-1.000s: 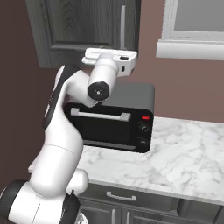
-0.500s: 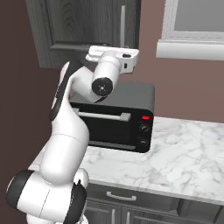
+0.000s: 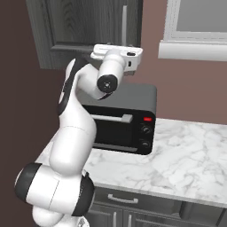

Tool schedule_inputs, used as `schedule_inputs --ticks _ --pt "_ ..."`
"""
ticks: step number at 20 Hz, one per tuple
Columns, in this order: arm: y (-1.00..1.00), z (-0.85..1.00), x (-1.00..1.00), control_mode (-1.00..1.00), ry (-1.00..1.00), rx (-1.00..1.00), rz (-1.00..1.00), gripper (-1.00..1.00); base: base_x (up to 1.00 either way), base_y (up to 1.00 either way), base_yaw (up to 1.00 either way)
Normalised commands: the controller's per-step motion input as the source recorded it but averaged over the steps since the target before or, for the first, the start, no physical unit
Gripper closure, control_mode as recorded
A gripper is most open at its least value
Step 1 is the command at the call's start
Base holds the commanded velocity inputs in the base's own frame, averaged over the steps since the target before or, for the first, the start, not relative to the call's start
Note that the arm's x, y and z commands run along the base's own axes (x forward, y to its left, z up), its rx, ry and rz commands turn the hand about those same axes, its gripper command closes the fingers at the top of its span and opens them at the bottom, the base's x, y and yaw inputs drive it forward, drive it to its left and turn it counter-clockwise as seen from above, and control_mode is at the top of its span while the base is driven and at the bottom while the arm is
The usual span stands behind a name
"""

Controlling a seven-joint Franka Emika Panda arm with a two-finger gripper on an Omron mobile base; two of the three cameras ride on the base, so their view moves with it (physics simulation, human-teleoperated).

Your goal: Pick the dish brush and spray from the cabinet and place them on the counter.

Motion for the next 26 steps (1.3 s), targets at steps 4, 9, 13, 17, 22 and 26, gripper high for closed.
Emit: schedule_inputs --ticks 4,9,13,17,22,26 --pt "-0.02 0.00 0.26 -1.00 0.00 0.01 0.00 -1.00 0.00 0.00 0.00" --pt "-0.03 -0.01 0.26 -1.00 0.00 0.00 0.00 -1.00 0.00 0.00 0.00" --pt "-0.04 -0.02 0.27 -1.00 0.00 0.01 0.00 -1.00 0.00 0.00 0.00" --pt "-0.05 -0.04 0.29 -1.00 0.00 0.01 0.00 -1.00 0.00 0.00 0.00" --pt "-0.02 -0.06 0.31 -1.00 0.01 0.01 0.00 -1.00 0.00 0.00 0.00" --pt "0.00 -0.10 0.34 -1.00 0.02 0.01 0.00 1.00 0.00 0.00 0.00"
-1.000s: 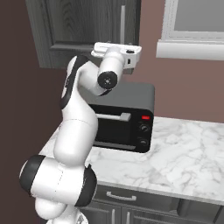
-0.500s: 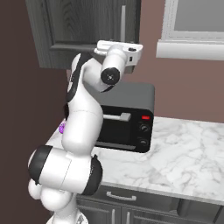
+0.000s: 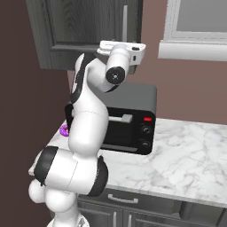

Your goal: Pick the dish brush and spray from the cabinet and place them on the counter.

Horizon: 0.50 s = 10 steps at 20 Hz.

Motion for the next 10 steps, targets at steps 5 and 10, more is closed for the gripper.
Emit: schedule_inputs --ticks 5,10 --pt "0.00 -0.04 0.28 -1.00 0.05 0.02 0.00 1.00 0.00 0.00 0.00" --pt "0.00 -0.01 0.28 -1.00 0.07 0.05 0.00 1.00 0.00 0.00 0.00"
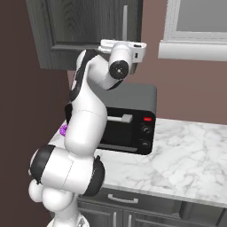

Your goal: Pick the dish brush and spray from the cabinet and place them on the counter.

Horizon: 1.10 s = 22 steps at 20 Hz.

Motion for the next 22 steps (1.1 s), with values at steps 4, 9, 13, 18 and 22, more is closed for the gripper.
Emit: schedule_inputs --ticks 4,9,13,18,22 --pt "0.00 -0.06 0.27 -1.00 0.12 0.00 0.00 1.00 0.00 0.00 0.00" --pt "0.00 -0.08 0.28 -1.00 0.11 0.00 0.00 1.00 0.00 0.00 0.00" --pt "0.00 -0.08 0.21 -1.00 0.08 0.00 0.00 1.00 0.00 0.00 0.00" --pt "0.00 -0.09 0.21 -1.00 0.08 0.00 0.00 1.00 0.00 0.00 0.00" --pt "0.00 -0.05 0.19 -1.00 0.09 0.00 0.00 1.00 0.00 0.00 0.00"
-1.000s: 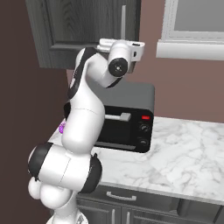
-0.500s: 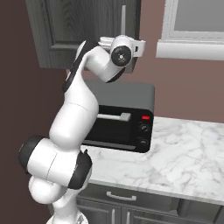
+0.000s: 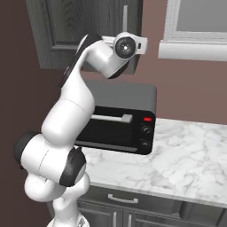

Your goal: Pick the dish brush and spray from the cabinet and place them on the counter.

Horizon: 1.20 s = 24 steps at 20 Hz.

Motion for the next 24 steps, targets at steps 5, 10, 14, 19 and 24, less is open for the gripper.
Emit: schedule_inputs --ticks 5,10,14,19,24 --pt "0.00 0.00 0.18 -1.00 0.10 0.00 0.00 1.00 0.00 0.00 0.00" --pt "0.00 0.00 0.14 -1.00 0.09 0.00 0.00 1.00 0.00 0.00 0.00" --pt "0.06 -0.01 0.00 -1.00 0.05 0.00 0.00 1.00 0.00 0.00 0.00" --pt "0.13 0.00 -0.14 -1.00 0.02 0.00 0.00 1.00 0.00 0.00 0.00" --pt "0.22 0.00 -0.35 -1.00 0.00 0.00 0.00 1.00 0.00 0.00 0.00"
